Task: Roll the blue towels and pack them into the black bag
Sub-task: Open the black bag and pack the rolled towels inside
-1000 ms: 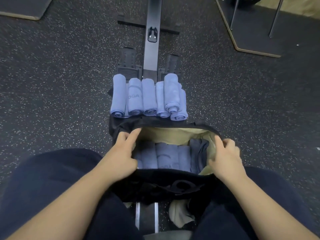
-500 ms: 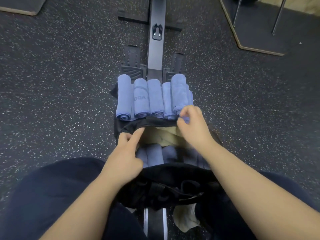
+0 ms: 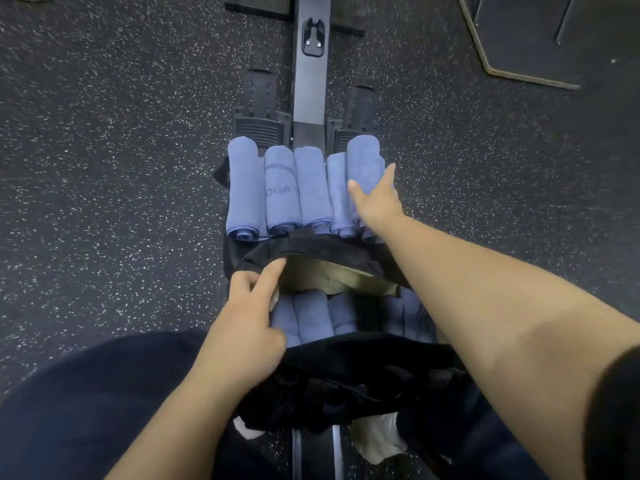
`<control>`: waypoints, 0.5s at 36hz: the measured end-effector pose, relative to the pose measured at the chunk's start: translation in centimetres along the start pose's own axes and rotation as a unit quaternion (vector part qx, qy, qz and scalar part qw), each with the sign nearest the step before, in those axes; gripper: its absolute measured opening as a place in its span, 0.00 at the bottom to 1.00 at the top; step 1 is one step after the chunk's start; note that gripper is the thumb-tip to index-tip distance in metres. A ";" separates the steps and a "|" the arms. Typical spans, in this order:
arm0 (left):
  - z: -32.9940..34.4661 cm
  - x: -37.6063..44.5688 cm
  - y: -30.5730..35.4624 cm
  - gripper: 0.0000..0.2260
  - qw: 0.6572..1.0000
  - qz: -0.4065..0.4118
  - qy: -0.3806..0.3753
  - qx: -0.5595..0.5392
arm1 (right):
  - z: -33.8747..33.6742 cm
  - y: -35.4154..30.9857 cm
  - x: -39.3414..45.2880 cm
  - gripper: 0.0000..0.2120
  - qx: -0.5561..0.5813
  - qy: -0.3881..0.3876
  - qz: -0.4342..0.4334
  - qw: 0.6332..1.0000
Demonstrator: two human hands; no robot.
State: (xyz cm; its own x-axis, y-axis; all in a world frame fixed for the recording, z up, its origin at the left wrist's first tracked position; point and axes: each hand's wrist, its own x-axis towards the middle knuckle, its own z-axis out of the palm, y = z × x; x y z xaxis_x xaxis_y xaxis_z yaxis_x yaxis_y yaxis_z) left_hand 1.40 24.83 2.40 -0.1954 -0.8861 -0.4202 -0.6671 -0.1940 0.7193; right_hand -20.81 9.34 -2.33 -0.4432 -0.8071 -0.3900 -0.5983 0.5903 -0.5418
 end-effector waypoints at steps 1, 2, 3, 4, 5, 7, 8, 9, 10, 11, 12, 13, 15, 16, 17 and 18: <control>0.0 0.0 0.0 0.40 1.000 -0.002 -0.003 -0.001 | 0.0 0.0 0.1 0.42 -0.009 -0.006 -0.006 1.000; -0.1 0.0 0.1 0.40 1.000 -0.003 -0.005 -0.002 | 0.0 -0.1 0.2 0.41 -0.023 -0.011 -0.014 1.000; -0.2 0.0 0.1 0.40 1.000 -0.005 -0.006 -0.004 | 0.0 -0.2 0.3 0.40 -0.039 -0.012 -0.026 0.999; -0.2 0.0 0.0 0.40 1.000 -0.006 -0.008 -0.006 | 0.0 -0.3 0.2 0.39 -0.055 -0.010 -0.040 0.998; -0.3 0.1 0.0 0.40 1.000 -0.006 -0.010 -0.008 | 0.0 -0.5 0.1 0.38 -0.067 -0.004 -0.056 0.996; -0.4 0.1 0.0 0.39 1.000 -0.004 -0.011 -0.013 | 0.2 -1.0 -0.1 0.35 -0.080 0.008 -0.093 0.992; -0.4 0.1 -0.1 0.39 1.000 -0.004 -0.011 -0.015 | 0.3 -1.2 -0.3 0.34 -0.081 0.008 -0.105 0.991; -0.4 0.1 -0.1 0.39 1.000 -0.003 -0.012 -0.015 | 0.5 -1.5 -0.5 0.32 -0.080 0.004 -0.111 0.991; -0.4 0.1 0.0 0.39 1.000 -0.003 -0.013 -0.015 | 0.7 -1.7 -0.5 0.31 -0.079 0.000 -0.109 0.991; -0.4 0.1 0.0 0.39 1.000 -0.003 -0.012 -0.014 | 0.8 -1.9 -0.5 0.31 -0.075 -0.002 -0.105 0.992; -0.3 0.1 0.0 0.39 1.000 -0.002 -0.012 -0.014 | 0.9 -2.0 -0.4 0.30 -0.070 -0.001 -0.098 0.993; -0.3 0.1 0.0 0.39 1.000 -0.002 -0.011 -0.014 | 0.9 -2.0 -0.3 0.31 -0.068 -0.001 -0.091 0.994; -0.3 0.1 0.0 0.39 1.000 0.000 -0.012 -0.015 | 0.8 -2.1 -0.1 0.34 -0.072 -0.004 -0.076 0.995; -0.3 0.1 -0.1 0.39 1.000 0.002 -0.013 -0.017 | 0.7 -2.1 0.0 0.36 -0.077 -0.007 -0.068 0.995; -0.3 0.1 -0.1 0.39 1.000 0.003 -0.015 -0.018 | 0.5 -2.2 0.0 0.38 -0.078 -0.008 -0.064 0.995; -0.3 0.1 -0.2 0.39 1.000 0.004 -0.017 -0.017 | 0.3 -2.2 0.0 0.39 -0.076 -0.007 -0.062 0.995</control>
State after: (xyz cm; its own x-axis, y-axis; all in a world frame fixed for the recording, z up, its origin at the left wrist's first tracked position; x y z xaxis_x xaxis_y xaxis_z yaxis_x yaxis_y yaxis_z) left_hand 1.75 24.63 2.32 -0.2248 -0.8729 -0.4330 -0.6411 -0.2022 0.7404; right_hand -19.30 8.05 -1.41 -0.3508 -0.8737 -0.3371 -0.7428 0.4788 -0.4680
